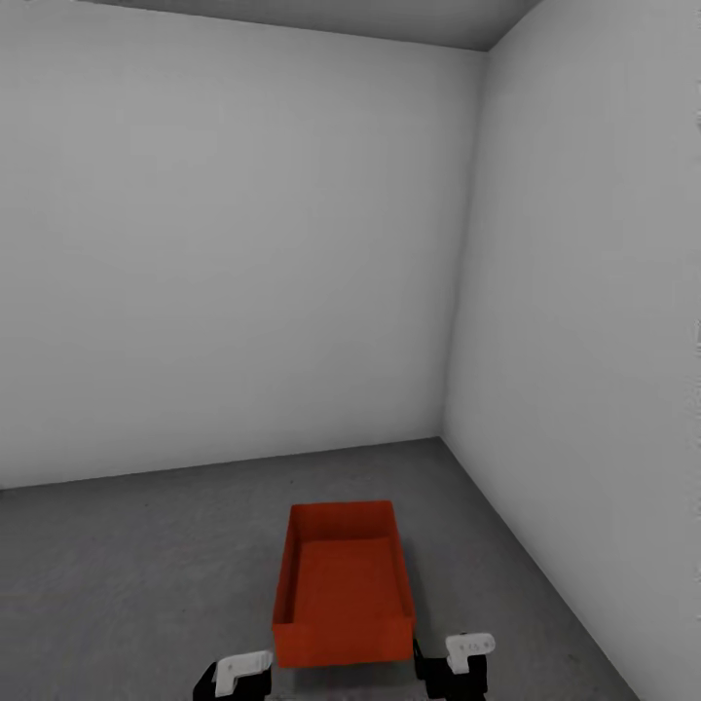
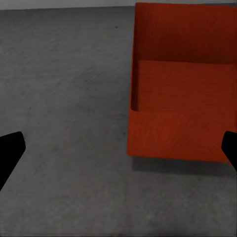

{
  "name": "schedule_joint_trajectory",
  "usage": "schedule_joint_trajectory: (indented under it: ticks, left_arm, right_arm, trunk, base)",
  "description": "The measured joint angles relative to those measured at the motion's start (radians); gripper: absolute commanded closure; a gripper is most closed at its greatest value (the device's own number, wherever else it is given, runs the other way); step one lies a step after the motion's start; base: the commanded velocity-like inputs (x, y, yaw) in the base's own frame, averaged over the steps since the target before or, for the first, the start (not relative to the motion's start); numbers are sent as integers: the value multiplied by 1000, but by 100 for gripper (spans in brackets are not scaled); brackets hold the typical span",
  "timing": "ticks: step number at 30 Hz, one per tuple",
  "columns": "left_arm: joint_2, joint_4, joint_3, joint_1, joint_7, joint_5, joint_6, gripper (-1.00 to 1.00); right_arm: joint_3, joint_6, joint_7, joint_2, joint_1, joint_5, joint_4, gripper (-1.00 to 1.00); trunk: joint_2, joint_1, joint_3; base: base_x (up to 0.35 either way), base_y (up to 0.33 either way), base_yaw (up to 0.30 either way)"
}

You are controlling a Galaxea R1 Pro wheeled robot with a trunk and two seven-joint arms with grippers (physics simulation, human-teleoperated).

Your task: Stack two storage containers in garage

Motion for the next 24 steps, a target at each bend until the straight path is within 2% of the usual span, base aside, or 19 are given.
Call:
schedule_joint_trajectory:
  ticks: [6,24]
  left_arm:
    - [1,0,2,0,0,1,0,-100]
    - [1,1,5,0,2,1,1,-100]
  right_arm:
    - [0,0,0,0,2,0,-4,-100]
    - [-3,8,0,-1,3,-2,-3,-100]
  trunk:
    - [0,0,0]
    - [0,-1,0]
  base:
    - [-96,0,0]
    - [-5,0,0]
